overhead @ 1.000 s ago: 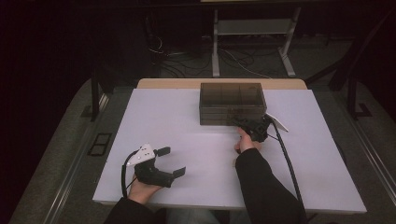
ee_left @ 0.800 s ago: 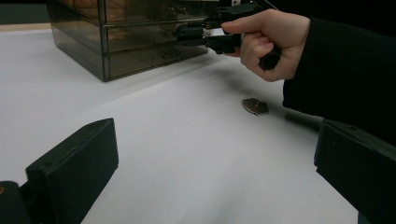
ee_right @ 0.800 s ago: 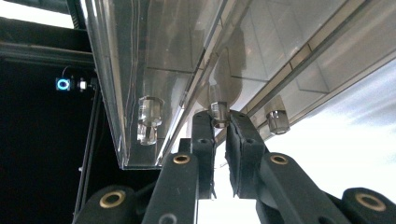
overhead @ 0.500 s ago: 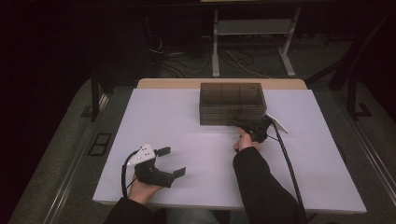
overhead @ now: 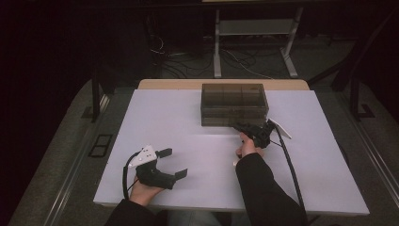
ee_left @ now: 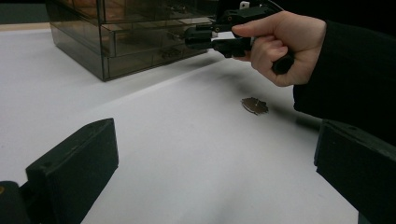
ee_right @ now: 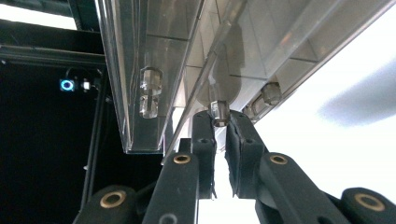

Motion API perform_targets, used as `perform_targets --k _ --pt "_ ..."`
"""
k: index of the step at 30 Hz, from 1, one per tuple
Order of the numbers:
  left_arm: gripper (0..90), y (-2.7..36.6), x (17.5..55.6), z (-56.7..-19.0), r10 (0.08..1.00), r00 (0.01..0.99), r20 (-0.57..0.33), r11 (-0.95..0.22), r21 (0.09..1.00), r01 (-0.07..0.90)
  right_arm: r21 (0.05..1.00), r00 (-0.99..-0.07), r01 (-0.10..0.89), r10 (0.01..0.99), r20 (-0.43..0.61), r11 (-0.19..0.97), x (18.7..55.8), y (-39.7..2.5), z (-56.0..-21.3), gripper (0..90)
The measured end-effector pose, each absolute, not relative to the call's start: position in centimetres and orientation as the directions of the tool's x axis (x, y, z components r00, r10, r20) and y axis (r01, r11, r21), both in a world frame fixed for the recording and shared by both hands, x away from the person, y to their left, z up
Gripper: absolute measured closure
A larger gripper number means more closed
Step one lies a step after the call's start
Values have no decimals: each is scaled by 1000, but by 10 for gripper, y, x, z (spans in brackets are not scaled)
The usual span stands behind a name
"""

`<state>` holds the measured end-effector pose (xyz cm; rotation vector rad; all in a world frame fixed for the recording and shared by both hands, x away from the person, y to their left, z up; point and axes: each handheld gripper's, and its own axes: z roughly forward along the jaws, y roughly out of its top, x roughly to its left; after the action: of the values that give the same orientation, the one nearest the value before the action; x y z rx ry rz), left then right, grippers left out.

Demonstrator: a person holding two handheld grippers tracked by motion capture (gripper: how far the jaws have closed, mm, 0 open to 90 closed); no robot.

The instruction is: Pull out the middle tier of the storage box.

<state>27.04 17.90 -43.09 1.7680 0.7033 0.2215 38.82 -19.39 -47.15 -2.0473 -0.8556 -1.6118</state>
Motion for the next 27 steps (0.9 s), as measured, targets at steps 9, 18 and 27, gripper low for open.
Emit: perform_targets --k 9,18,27 --pt "0 179 270 -431 562 802 -204 -158 925 345 66 149 670 221 964 -739 382 -193 -472 813" --pt "0 178 270 -431 563 801 -204 -157 925 346 47 155 671 203 967 -740 379 -193 -472 812" --pt "0 178 270 -431 560 803 -205 -160 924 347 68 155 668 228 961 -741 377 -192 -470 783"
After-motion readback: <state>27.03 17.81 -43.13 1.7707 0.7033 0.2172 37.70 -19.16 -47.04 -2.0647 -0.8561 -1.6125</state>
